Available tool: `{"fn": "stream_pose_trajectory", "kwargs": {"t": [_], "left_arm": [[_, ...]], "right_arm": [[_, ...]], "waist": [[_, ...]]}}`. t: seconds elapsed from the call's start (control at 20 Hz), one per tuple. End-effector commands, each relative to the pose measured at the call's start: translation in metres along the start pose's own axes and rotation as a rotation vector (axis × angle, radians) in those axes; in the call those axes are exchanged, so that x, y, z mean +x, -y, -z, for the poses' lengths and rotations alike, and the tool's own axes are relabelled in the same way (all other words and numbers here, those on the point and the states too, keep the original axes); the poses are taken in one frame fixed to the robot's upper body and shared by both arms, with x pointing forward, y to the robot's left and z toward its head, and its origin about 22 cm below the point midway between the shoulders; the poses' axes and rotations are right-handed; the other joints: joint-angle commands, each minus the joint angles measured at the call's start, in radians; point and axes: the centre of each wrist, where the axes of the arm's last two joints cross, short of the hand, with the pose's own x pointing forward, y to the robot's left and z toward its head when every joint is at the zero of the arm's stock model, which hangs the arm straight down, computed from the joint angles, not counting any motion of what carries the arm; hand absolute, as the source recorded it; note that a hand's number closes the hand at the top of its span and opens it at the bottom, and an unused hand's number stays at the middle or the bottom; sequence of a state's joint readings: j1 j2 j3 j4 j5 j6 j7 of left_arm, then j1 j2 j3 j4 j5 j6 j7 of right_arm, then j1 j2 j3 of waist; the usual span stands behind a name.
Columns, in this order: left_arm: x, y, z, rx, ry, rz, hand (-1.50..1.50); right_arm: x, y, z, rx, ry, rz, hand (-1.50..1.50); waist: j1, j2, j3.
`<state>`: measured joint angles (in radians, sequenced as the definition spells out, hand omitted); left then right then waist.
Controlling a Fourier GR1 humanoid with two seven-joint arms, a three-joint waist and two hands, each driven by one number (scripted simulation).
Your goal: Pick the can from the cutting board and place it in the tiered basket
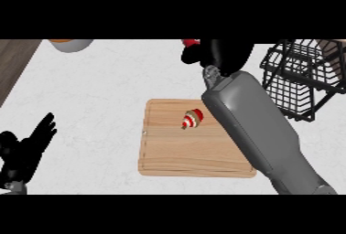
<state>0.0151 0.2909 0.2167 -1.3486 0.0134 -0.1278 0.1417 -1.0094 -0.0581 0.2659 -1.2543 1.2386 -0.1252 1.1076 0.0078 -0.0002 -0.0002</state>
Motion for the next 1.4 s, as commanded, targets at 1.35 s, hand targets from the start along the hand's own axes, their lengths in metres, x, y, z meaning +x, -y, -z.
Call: {"fn": "stream_pose_trajectory", "kwargs": {"t": [1.35], "left_arm": [[0.010,0.021,0.007,-0.016,0.019,-0.001,0.00]], "right_arm": [[-0.155,0.036,0.194,-0.043,0.091,-0.504,1.50]], "waist": [[0.015,0.007,0.000]]}}
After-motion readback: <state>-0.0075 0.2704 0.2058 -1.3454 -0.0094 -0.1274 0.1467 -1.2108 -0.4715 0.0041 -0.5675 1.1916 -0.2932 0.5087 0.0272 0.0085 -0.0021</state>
